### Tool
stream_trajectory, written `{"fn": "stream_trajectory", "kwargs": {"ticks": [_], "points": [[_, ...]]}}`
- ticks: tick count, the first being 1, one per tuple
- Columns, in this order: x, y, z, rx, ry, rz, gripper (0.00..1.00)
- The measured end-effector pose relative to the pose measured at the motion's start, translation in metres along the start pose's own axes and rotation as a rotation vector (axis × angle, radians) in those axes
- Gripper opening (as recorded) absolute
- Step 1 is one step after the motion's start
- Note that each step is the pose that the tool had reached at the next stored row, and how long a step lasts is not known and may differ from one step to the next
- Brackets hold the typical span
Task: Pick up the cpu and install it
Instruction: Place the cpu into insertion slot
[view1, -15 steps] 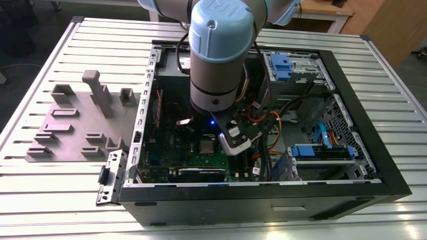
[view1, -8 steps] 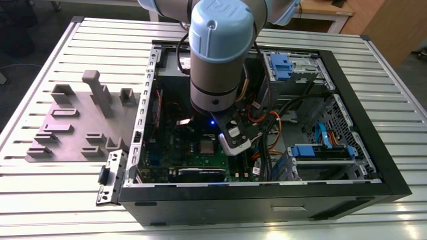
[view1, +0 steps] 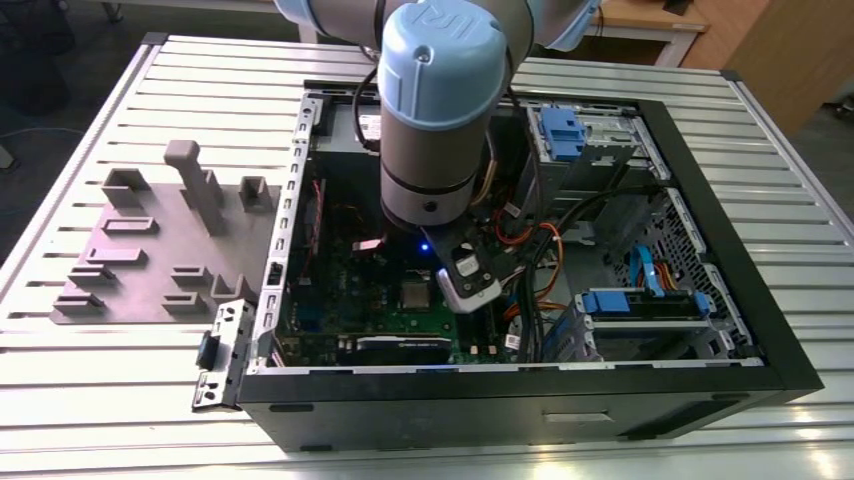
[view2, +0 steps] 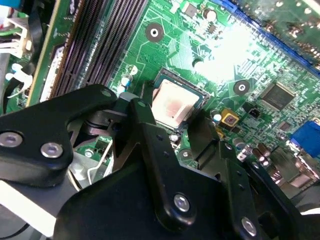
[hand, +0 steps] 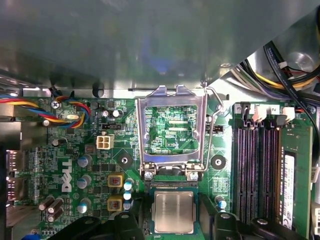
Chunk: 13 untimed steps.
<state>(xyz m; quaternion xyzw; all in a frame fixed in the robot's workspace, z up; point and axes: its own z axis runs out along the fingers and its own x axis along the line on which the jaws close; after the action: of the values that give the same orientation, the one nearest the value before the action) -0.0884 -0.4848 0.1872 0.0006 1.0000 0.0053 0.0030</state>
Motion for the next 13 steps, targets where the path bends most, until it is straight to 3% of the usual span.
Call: {"fn": "stream_trajectory", "kwargs": {"ticks": [13], "points": [[0.0030, 0.0000, 0.0004, -0.0005, 0.0002, 0.000, 0.55]]}}
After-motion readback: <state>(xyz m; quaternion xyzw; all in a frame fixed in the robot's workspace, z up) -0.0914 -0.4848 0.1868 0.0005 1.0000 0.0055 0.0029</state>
